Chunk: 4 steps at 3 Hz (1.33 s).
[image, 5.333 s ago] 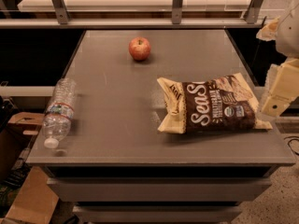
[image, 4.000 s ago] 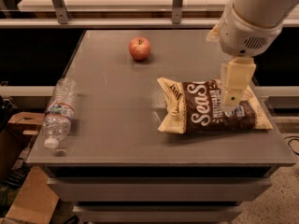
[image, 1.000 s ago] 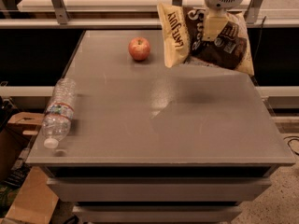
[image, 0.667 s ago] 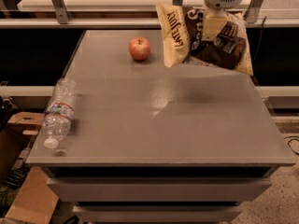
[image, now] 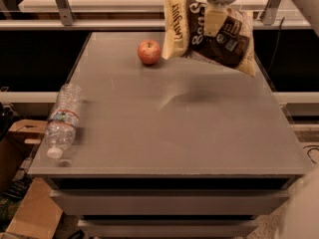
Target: Move brown chip bag near apple
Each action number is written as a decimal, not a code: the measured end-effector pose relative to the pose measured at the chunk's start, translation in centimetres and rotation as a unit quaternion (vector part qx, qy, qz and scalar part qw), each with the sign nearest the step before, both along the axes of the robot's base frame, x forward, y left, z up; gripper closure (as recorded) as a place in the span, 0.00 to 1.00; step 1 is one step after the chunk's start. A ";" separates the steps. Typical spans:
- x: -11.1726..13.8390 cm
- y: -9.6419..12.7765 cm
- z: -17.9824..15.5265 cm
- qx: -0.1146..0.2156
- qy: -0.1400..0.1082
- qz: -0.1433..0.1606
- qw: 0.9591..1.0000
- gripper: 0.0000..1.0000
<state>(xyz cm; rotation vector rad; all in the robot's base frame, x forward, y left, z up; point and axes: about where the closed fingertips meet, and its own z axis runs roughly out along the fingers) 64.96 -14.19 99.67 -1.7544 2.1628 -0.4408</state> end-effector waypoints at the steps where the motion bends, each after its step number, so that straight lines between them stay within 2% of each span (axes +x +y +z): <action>1: 2.7 1.1 0.1 0.004 -0.008 -0.042 0.999 1.00; 2: 5.0 1.9 0.3 0.020 -0.020 -0.081 0.996 1.00; 3: 7.0 2.1 0.2 0.043 -0.028 -0.121 0.991 1.00; 4: 8.5 2.3 -0.3 0.074 -0.030 -0.148 0.986 1.00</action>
Offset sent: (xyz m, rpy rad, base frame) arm 0.0754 0.0239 0.0107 0.0716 -0.0433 -0.2796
